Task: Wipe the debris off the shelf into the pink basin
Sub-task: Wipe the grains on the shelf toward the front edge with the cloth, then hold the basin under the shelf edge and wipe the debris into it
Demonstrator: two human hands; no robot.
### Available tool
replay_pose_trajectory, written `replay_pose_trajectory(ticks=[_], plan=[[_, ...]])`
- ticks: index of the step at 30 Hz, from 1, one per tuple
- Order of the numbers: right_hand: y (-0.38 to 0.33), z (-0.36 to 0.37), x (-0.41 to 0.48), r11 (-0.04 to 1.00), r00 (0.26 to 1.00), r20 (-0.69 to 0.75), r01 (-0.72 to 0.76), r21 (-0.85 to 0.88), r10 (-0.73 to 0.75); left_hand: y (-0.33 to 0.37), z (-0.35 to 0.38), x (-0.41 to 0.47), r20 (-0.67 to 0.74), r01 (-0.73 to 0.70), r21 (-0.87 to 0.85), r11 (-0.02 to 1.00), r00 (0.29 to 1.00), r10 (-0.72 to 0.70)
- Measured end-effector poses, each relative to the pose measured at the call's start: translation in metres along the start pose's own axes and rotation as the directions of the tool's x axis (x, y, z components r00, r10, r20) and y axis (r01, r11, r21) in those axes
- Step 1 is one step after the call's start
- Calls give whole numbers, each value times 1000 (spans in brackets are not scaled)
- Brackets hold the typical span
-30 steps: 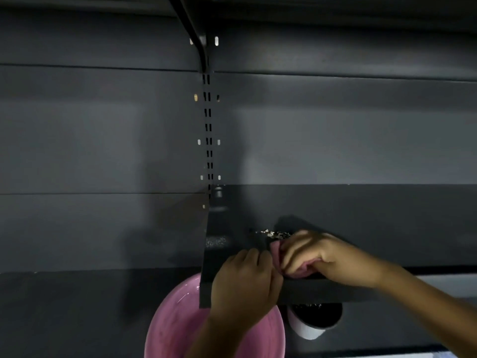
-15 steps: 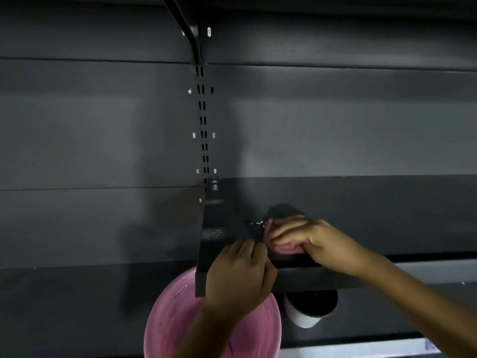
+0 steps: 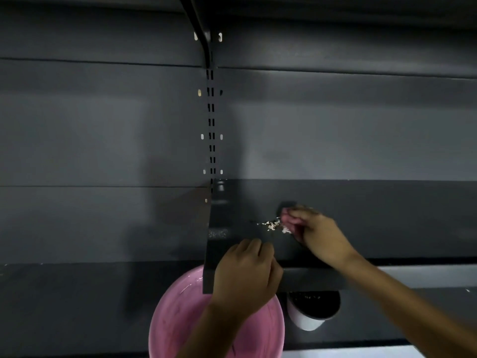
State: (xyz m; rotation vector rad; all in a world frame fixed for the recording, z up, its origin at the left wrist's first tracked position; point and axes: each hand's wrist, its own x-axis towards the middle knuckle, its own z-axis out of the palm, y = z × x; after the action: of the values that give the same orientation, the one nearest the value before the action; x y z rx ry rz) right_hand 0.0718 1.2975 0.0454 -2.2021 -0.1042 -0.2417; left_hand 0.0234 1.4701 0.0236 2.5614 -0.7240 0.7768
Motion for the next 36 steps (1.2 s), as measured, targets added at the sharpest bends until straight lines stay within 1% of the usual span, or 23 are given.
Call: replay_pose_trajectory(ticks=[2,4,7,9,10,12,13,14,15,16,17,18,19,21,22,23,24,25,27,29,31,35,36], plan=[[-13,11,2,999,997,73,-1,35,-1,-1,-4,0,29,8,-15,1000,1000,-7],[-18,13,4,999,995,98,15,48,-19,-6,-11,-2,43,9,-22,1000,999,-8],[-15,2,10,999,1000,-13,29,30,-28,-24,-23,-8,35,60,-34,998,998,-59],[-12,-5,16,1000,1000,-28,2,-15,-3,-50,-29,-21,-6,172,-69,983,985,-173],[-10,-6,19,999,1000,10,-5,-44,6,-65,-30,-31,-23,296,-116,948,953,-301],[-9,-1,25,995,995,96,4,-98,6,-98,-25,-62,-23,544,-252,800,823,-567],[-10,4,27,995,993,119,8,-102,5,-114,-20,-80,-28,616,-255,745,766,-643],[-11,10,28,996,992,130,13,-89,-1,-128,-11,-101,-13,674,-141,725,731,-682],[-13,15,29,997,991,131,28,-76,-18,-137,0,-121,77,744,-31,668,668,-740],[-16,21,29,996,990,133,48,-70,-38,-139,12,-142,248,846,52,531,504,-827],[-18,26,29,996,989,136,62,-71,-52,-138,24,-160,422,919,105,379,304,-854],[-20,30,29,995,989,138,71,-71,-61,-137,37,-175,523,964,72,256,182,-833],[-22,32,29,995,988,141,73,-69,-63,-134,49,-185,560,984,-7,181,153,-814],[-24,34,28,996,987,147,72,-53,-63,-126,64,-192,551,983,-170,74,157,-820],[-24,34,28,996,987,145,71,-49,-63,-122,66,-191,549,969,-246,-7,134,-825],[-25,34,28,996,988,139,70,-47,-63,-121,67,-191,541,953,-298,-56,120,-833],[-25,33,28,997,989,135,68,-47,-61,-120,67,-192,522,947,-317,-58,123,-844],[-26,33,27,996,989,137,67,-51,-59,-120,66,-193,504,945,-327,-25,152,-850],[-26,34,27,996,987,152,63,-65,-53,-122,56,-194,481,951,-296,94,233,-845],[-27,36,27,996,986,157,60,-68,-49,-126,41,-188,445,959,-216,183,264,-856],[-30,40,25,995,984,168,68,-73,-55,-131,24,-176,399,955,-209,211,281,-873],[-40,51,22,991,977,195,105,-77,-89,-141,-13,-147,215,851,-347,394,481,-850],[-43,54,22,991,975,199,115,-72,-99,-146,-21,-141,194,831,-365,420,509,-838]])
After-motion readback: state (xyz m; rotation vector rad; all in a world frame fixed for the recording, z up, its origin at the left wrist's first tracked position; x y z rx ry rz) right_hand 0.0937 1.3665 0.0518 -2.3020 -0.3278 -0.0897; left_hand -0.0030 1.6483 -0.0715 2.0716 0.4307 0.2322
